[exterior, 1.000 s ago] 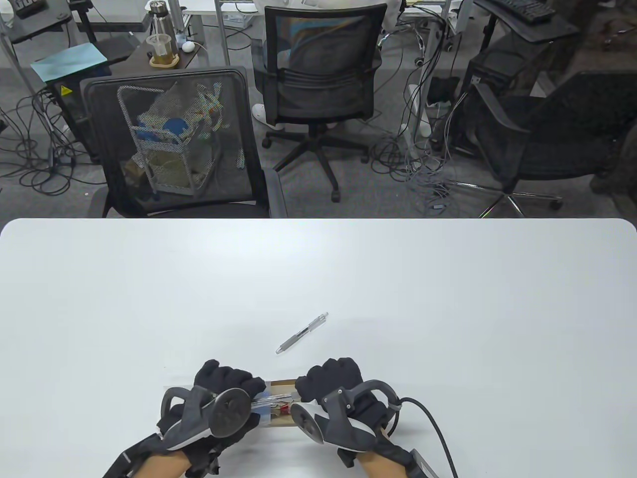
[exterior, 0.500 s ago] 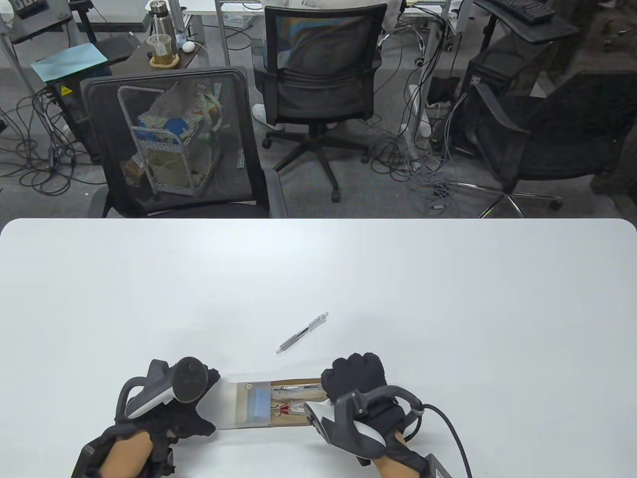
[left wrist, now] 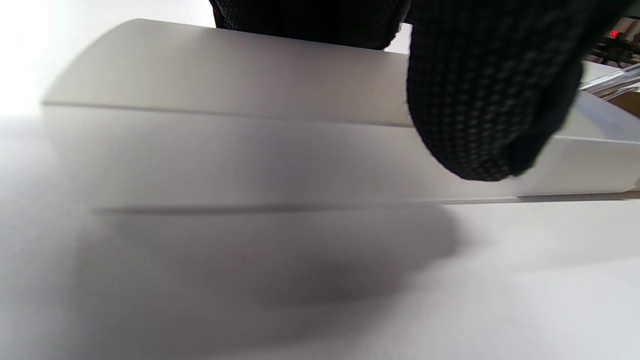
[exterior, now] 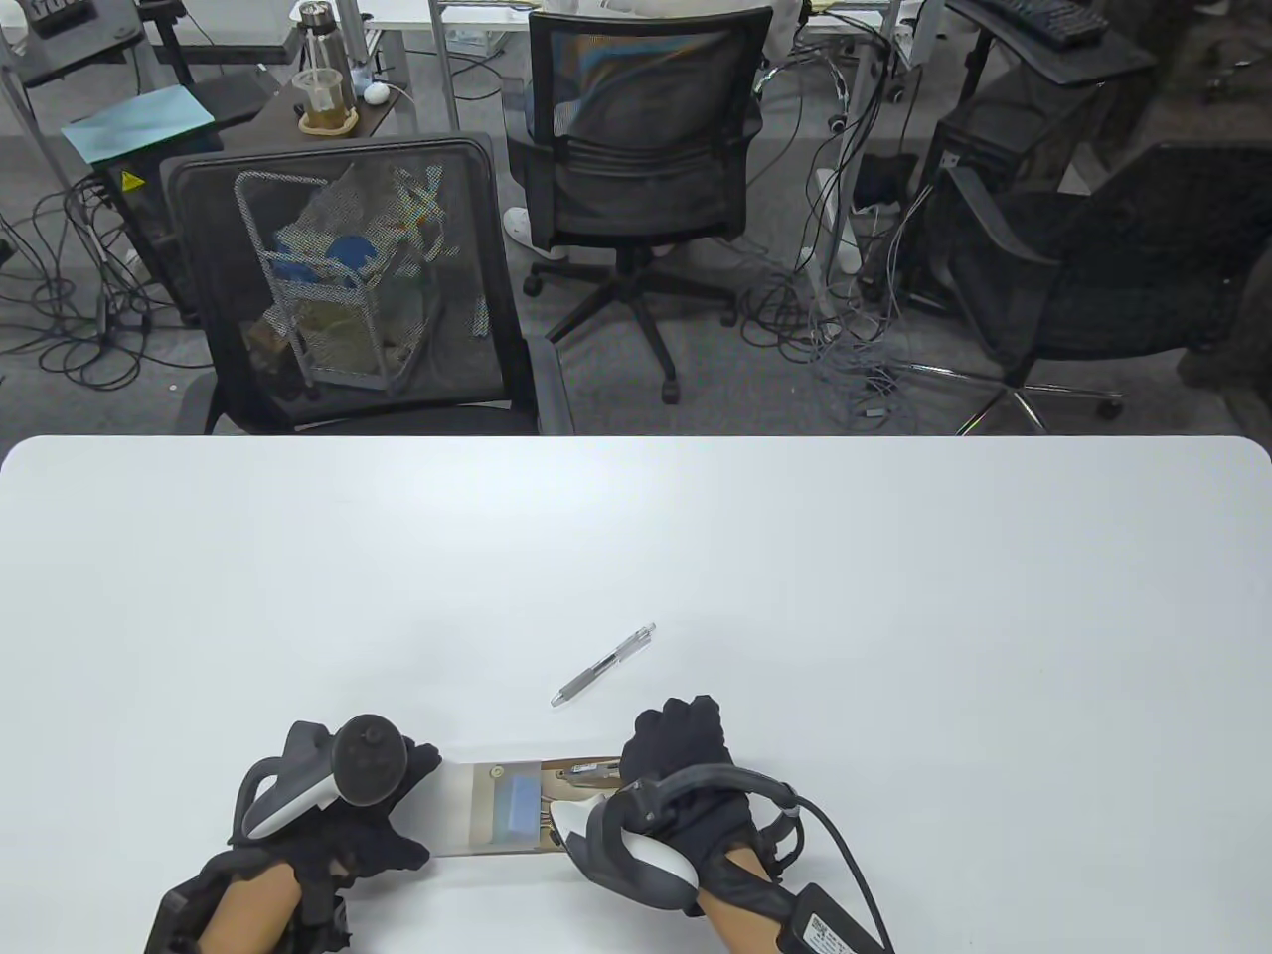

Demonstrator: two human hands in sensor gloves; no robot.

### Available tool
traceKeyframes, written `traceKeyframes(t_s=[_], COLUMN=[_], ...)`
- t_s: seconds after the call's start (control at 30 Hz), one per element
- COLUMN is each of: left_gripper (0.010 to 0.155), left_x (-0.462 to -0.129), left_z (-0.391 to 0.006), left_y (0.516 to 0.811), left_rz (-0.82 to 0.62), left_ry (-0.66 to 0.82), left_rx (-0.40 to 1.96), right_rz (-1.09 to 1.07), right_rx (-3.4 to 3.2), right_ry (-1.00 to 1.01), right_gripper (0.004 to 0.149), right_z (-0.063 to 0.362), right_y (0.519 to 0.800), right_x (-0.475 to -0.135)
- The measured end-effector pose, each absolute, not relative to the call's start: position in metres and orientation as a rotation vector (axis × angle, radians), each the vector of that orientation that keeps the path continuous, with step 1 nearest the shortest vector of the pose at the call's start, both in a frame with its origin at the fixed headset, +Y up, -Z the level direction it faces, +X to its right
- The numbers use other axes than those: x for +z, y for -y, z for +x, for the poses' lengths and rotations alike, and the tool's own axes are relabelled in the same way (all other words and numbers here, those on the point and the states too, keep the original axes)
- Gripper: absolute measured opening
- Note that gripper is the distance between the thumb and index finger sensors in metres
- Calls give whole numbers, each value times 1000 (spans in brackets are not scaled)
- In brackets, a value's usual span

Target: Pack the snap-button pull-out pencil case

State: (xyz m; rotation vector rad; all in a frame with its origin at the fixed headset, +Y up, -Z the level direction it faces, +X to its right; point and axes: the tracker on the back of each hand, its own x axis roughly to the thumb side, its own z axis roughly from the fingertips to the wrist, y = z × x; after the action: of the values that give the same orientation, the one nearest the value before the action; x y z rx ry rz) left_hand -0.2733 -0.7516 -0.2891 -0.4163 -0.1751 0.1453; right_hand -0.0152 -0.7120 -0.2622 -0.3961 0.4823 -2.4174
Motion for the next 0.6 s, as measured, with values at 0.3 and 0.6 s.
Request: traceKeyframes(t_s=[0.3,0.6], left_gripper=[93,93], left_x=[-289,-289], left_z=[-274,-275], left_y=[752,753], left_rz=[-418,-421], left_ry=[178,179], left_rx=[152,159], right_rz=[-400,-391], right_rx=[-2459,-2482], right_ry=[-400,-381], right_gripper=[41,42], right_z=[-28,-26], right_y=[735,732], right_x=[-273,-273])
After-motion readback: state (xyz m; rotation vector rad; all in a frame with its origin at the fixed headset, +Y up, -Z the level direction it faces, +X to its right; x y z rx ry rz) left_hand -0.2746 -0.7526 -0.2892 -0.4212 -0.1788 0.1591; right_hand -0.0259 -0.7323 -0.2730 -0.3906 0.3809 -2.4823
